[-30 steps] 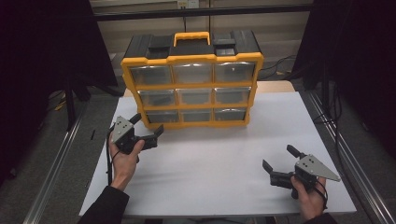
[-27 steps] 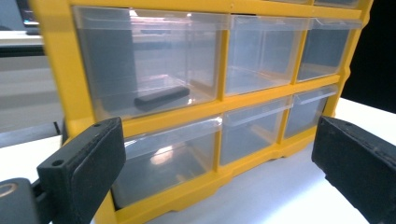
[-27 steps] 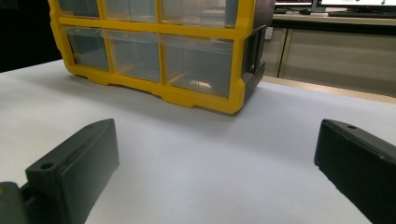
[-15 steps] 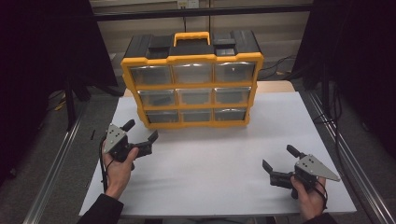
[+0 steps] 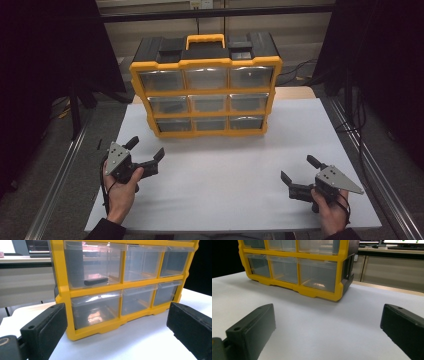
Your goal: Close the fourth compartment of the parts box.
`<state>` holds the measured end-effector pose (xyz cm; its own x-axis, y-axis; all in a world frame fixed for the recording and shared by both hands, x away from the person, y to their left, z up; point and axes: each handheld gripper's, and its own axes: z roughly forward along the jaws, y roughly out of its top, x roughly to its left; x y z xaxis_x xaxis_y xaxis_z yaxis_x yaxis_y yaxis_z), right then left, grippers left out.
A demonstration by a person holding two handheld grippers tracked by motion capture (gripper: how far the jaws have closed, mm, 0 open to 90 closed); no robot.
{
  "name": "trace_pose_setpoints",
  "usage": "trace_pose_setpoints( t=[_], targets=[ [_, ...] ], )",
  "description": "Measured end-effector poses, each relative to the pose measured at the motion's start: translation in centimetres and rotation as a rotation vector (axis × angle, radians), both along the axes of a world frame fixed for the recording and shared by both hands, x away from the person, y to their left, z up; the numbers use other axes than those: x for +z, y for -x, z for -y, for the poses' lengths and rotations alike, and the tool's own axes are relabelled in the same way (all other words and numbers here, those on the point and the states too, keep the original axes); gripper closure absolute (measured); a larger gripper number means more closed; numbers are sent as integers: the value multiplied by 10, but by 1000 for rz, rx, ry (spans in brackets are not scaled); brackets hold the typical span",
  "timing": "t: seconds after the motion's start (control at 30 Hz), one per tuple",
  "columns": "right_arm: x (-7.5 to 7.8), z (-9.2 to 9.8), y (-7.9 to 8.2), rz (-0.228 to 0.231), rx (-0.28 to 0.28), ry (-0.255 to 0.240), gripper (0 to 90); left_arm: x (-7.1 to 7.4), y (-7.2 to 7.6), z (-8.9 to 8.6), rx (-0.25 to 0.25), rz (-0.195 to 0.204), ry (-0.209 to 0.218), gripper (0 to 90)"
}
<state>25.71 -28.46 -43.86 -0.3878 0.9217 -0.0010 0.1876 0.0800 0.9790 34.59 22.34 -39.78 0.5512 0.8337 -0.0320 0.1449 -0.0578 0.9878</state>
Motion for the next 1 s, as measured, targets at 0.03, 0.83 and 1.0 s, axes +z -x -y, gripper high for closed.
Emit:
trace_pose_setpoints(
  t=[0.03,0.83,1.0],
  targets=[
    [0,0,0,0,0,1,0,-1,1,0,-5,-8,19,33],
    [0,-1,-1,1,2,-4,0,-17,34,-12,35,-51,-4,43],
    [0,-1,-1,1,4,-1,0,-22,37,-18,43,-80,4,43]
  ],
)
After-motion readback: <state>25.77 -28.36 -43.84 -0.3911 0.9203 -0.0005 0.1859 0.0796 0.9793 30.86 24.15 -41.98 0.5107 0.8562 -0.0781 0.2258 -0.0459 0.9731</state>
